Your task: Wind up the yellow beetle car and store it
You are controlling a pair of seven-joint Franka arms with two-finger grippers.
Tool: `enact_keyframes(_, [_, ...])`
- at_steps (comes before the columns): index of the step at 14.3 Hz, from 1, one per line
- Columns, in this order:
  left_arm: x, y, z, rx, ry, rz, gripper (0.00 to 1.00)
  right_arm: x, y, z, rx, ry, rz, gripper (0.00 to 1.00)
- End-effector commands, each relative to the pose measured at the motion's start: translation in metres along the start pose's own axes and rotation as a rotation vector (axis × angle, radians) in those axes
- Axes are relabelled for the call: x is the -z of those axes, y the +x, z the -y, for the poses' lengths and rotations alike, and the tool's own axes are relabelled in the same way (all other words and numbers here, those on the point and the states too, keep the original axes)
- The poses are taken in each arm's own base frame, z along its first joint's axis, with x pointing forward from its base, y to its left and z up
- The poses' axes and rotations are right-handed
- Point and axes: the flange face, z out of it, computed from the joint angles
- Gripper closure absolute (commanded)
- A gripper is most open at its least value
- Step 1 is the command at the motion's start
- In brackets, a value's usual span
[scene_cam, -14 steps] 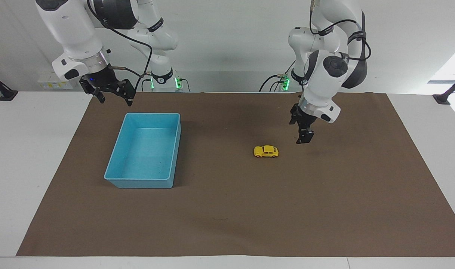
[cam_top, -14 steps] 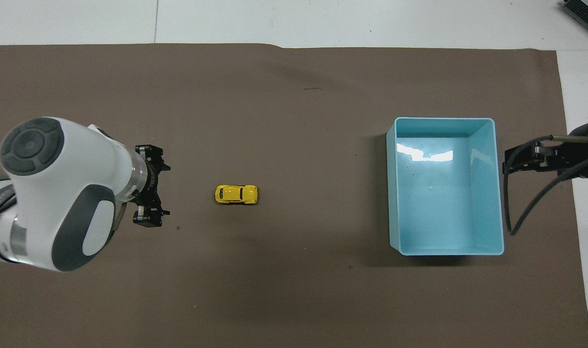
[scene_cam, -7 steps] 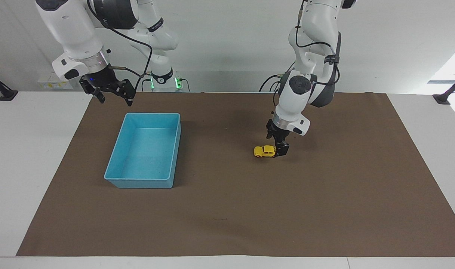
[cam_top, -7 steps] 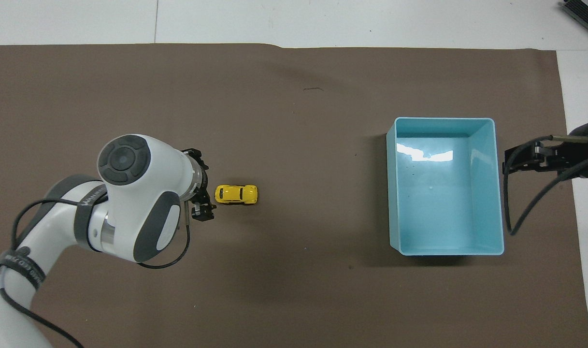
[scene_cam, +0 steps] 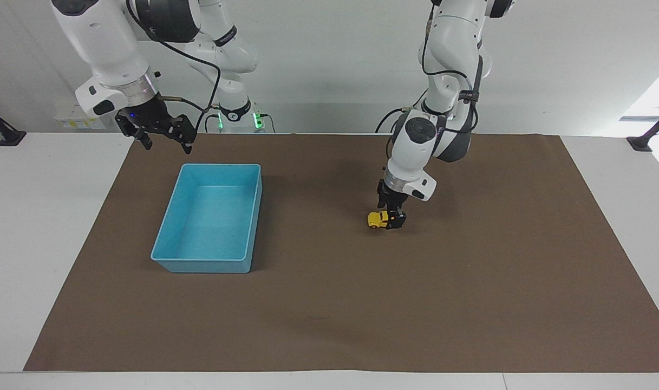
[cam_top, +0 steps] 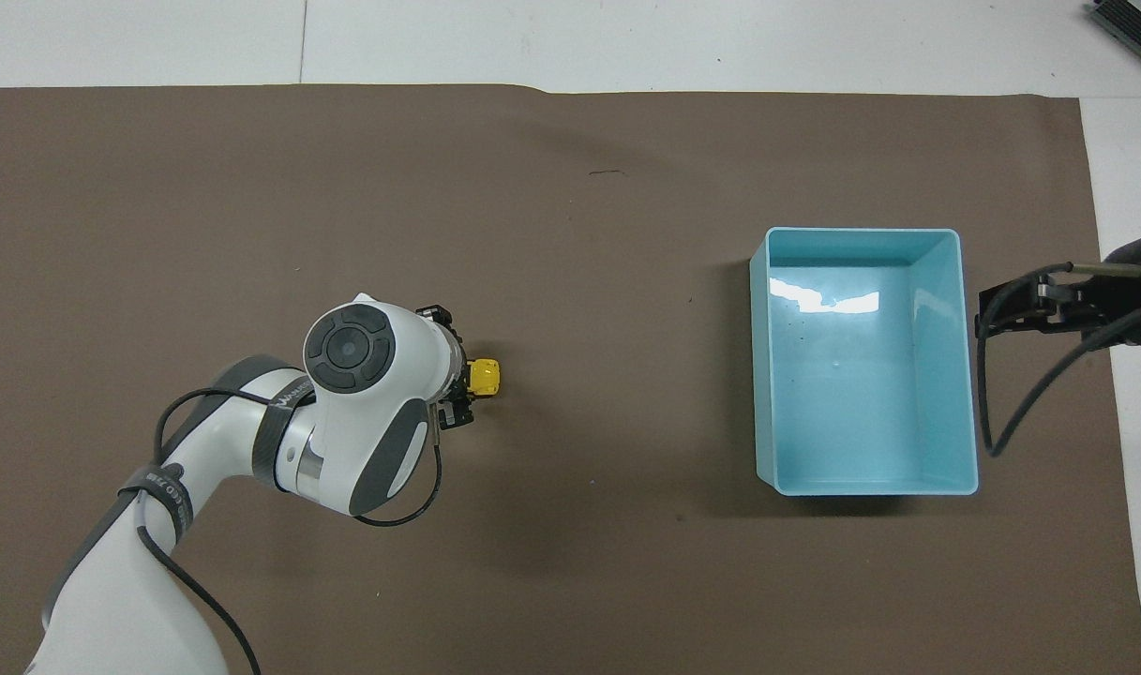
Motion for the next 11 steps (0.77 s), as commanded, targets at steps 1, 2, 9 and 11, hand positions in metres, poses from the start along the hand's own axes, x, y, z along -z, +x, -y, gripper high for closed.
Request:
enact_keyframes(1, [0.000, 0.004, 0.001, 0.008, -0.008, 0.012, 0.87, 0.005, -0.004, -0.003, 0.019, -0.001, -0.004, 0.00])
enact_keyframes(2, [-0.002, 0.005, 0.001, 0.005, -0.005, 0.009, 1.00, 0.005, -0.004, -0.003, 0.019, -0.001, -0.004, 0.00])
enact_keyframes(9, [-0.012, 0.050, -0.007, 0.000, 0.024, -0.019, 1.00, 0.005, -0.004, -0.003, 0.019, -0.001, -0.003, 0.00])
enact_keyframes(11, [-0.013, 0.069, -0.011, -0.004, 0.031, -0.026, 1.00, 0.005, -0.004, -0.003, 0.019, -0.001, -0.004, 0.00])
